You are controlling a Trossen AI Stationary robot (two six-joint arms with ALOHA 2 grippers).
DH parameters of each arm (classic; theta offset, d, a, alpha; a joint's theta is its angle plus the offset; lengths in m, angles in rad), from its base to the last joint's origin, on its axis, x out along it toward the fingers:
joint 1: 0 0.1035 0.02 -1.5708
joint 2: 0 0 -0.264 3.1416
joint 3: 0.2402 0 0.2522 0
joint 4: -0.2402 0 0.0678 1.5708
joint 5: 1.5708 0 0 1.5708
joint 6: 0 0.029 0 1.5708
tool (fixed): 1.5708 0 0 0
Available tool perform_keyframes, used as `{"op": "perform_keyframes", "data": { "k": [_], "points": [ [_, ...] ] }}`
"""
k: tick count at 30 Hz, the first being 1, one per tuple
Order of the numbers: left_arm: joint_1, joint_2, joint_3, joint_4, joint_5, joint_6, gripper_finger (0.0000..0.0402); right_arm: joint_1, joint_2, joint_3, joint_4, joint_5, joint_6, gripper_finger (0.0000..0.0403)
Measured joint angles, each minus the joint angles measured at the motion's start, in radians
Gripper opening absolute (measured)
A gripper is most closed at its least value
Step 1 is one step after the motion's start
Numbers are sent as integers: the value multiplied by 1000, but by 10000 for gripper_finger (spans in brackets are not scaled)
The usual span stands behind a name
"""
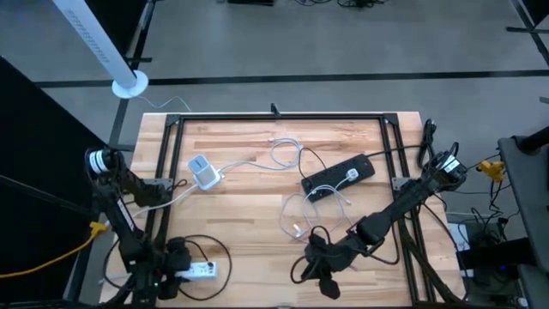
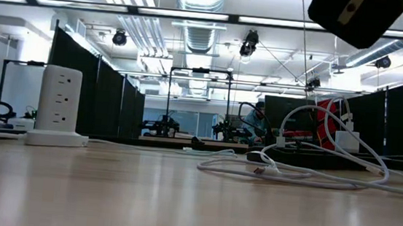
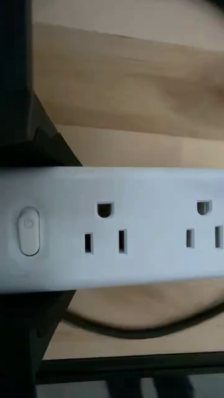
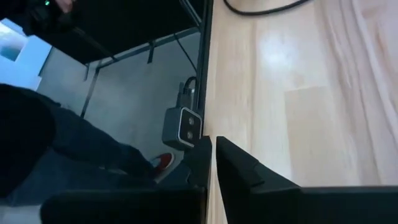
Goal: Insert USB
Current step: Insert the black charger cable into the bottom white outlet extension
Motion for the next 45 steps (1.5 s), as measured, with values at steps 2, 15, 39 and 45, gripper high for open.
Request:
{"op": "perform_keyframes", "data": {
  "k": [2,15,39,45],
  "points": [
    [30,0,15,-31,60,56,205,0,0,1,-1,16,-3,1],
    [78,-4,-14,1,181,153,205,-6,0,1,-5,8,-3,3],
    [77,3,101,-142,290,162,204,-5,0,1,-14,12,-3,163],
    [77,3,187,-281,290,159,204,-5,0,1,-19,12,-3,181]
  ]
}}
